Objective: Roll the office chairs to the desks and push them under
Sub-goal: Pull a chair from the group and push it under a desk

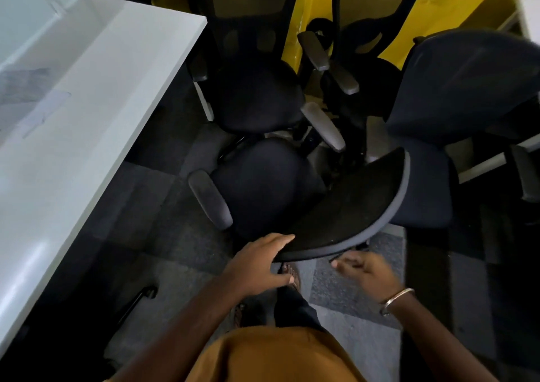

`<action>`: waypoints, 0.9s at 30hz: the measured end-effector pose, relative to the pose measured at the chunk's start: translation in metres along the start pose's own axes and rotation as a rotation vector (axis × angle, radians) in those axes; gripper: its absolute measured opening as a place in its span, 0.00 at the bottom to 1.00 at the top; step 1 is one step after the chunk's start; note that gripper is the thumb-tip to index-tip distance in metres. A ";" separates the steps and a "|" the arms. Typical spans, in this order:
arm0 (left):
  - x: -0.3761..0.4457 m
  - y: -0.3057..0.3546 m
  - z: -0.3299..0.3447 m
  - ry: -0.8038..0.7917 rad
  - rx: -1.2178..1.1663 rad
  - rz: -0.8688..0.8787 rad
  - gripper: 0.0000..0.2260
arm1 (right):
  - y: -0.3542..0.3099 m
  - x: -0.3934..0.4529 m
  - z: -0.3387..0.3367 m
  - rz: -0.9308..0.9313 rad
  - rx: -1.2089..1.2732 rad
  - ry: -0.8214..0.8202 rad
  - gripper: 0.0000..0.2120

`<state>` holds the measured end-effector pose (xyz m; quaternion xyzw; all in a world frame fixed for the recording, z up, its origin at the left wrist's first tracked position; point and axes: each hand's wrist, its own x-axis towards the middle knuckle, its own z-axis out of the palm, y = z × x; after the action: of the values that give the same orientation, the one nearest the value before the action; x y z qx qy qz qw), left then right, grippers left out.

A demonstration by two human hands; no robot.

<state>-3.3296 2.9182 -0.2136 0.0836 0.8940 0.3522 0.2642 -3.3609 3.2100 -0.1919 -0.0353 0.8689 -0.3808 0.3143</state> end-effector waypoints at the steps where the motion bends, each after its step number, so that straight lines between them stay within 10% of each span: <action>1: -0.003 0.001 0.003 0.007 0.106 0.013 0.39 | 0.004 0.000 -0.006 -0.053 -0.148 0.065 0.10; 3: -0.008 0.000 0.006 0.102 0.364 0.005 0.35 | 0.007 -0.004 -0.015 -0.182 -0.420 0.197 0.03; 8: -0.019 -0.034 -0.013 0.295 0.641 -0.138 0.16 | 0.000 -0.004 0.001 -0.379 -0.789 0.224 0.26; 27: -0.132 -0.047 0.050 0.409 0.387 -0.422 0.11 | -0.025 0.066 0.018 -0.675 -1.004 -0.682 0.46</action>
<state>-3.1895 2.8687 -0.2210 -0.1269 0.9762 0.1233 0.1257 -3.4079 3.1610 -0.2188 -0.5624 0.7342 0.0229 0.3797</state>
